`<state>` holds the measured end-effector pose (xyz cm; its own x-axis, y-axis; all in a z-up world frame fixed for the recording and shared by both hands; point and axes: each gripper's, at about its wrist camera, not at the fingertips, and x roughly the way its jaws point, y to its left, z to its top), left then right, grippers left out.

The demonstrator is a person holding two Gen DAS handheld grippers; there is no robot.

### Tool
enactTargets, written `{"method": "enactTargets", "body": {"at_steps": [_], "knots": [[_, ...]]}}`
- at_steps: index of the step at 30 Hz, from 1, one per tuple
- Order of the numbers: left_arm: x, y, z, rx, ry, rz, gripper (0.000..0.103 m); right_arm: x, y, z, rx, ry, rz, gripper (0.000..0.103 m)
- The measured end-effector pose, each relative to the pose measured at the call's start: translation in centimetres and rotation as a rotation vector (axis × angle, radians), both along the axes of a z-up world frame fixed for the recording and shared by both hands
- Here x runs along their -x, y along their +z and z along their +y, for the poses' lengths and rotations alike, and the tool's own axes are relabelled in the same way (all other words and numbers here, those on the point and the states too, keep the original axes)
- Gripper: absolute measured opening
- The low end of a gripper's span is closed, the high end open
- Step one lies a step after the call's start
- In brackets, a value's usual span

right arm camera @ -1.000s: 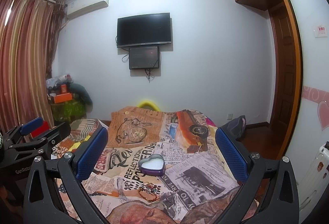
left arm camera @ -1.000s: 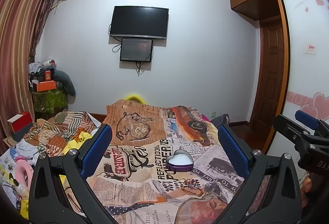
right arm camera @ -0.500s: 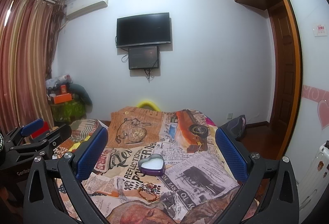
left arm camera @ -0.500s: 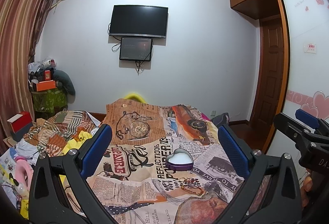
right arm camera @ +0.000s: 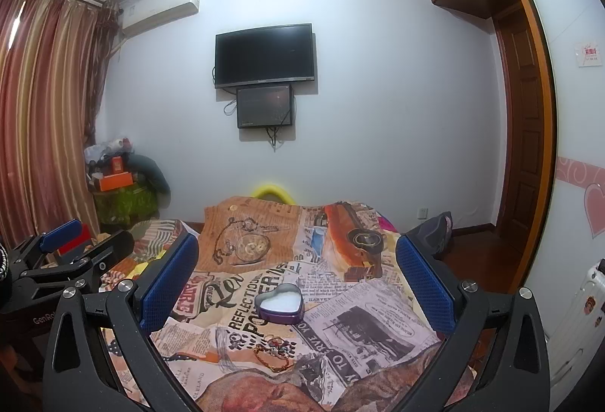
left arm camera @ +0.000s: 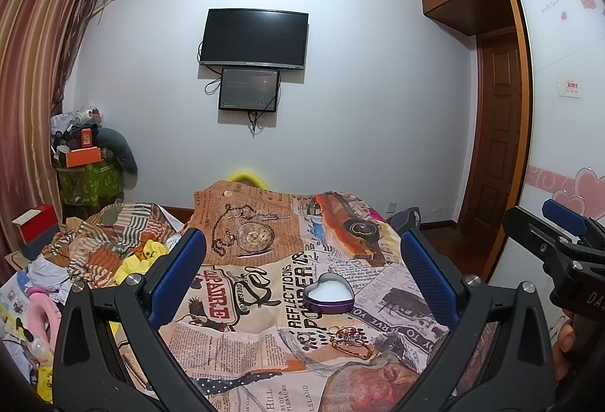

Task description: Organize jewelry

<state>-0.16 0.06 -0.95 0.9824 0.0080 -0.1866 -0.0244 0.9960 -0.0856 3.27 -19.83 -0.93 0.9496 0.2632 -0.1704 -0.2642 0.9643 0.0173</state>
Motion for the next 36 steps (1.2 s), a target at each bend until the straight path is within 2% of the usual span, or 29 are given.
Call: {"method": "enactTargets", "body": {"at_steps": [24, 36], "knots": [[-1.3, -0.3, 0.0, 0.007, -0.001, 0.025, 0.103, -0.4, -0.4, 0.8, 0.003, 0.002, 0.020, 0.103], [-4.3, -2.2, 0.7, 0.007, 0.005, 0.112, 0.103, -2.4, -2.1, 1.2, 0.027, 0.001, 0.078, 0.103]]}}
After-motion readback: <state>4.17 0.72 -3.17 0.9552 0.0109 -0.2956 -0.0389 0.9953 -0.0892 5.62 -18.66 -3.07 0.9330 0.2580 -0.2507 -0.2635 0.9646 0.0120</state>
